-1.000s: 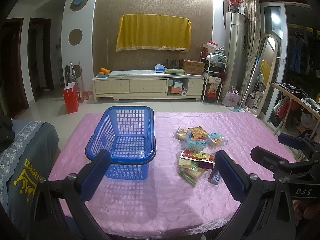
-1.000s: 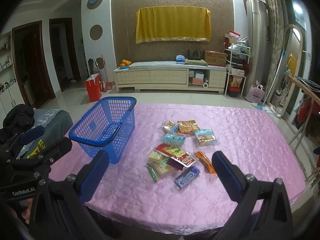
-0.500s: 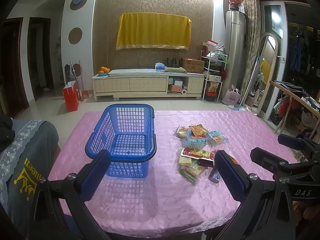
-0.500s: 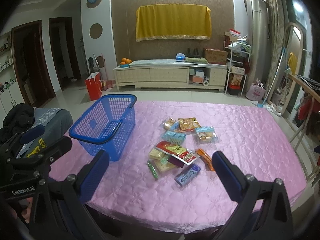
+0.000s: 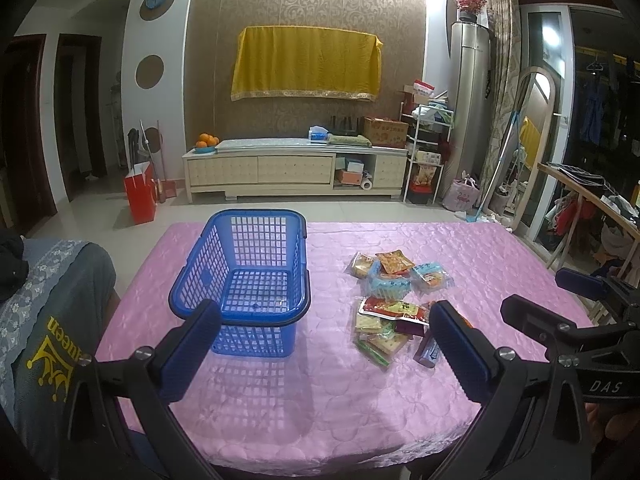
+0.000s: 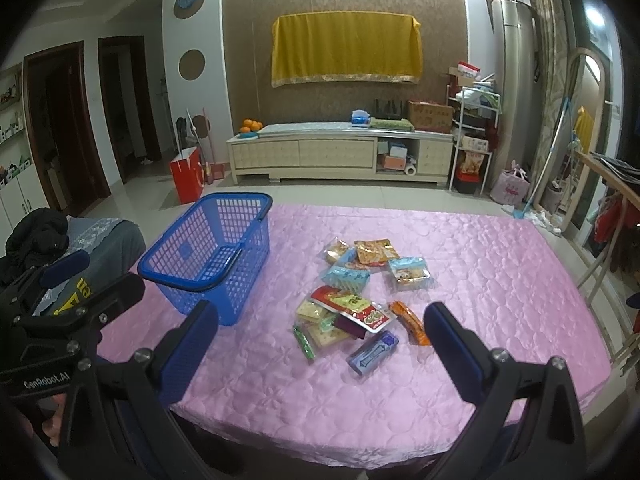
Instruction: Organize snacks
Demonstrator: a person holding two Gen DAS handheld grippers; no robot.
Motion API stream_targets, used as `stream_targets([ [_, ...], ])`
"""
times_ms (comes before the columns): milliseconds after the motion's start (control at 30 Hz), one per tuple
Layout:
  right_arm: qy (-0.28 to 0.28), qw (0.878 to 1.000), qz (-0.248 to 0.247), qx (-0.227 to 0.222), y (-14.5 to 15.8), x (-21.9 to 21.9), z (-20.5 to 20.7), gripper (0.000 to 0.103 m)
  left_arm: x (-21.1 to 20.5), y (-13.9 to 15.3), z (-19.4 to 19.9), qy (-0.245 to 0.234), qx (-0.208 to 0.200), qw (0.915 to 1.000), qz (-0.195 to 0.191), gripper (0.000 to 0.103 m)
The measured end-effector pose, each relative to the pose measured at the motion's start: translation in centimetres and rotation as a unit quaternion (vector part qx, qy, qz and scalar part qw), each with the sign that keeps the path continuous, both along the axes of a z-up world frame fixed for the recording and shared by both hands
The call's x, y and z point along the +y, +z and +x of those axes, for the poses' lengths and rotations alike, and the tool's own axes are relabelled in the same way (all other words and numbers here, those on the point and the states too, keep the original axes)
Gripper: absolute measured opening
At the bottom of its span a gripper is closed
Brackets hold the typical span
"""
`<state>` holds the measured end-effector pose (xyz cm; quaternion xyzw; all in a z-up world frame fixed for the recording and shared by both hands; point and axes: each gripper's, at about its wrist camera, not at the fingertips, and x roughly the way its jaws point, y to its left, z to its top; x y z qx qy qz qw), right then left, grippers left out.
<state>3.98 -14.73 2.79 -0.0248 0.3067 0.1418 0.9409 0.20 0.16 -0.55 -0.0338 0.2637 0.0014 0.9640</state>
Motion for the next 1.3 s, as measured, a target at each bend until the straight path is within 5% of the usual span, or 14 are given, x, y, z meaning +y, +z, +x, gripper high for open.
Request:
stream_targets([
  [567, -0.049, 0.996, -0.060, -0.055, 1.1, -1.6, 2.5, 0.103, -1.9, 1.1, 3.1, -0.027, 0.007, 0.9995, 0.013, 0.103],
  [1000, -0.017, 0.996, -0.053, 0.065, -4.8, -5.4, 12.1, 0.103, -5.2, -2.9, 12.3, -0.063, 0.085, 0.9942, 0.016, 0.103],
  [1300, 0.107, 0.981, -0.062, 0.150, -10.7, -4.1, 17.3, 0.103, -6.3, -9.2, 16.9, -0.065, 0.168, 0.9836, 0.006, 0.103],
])
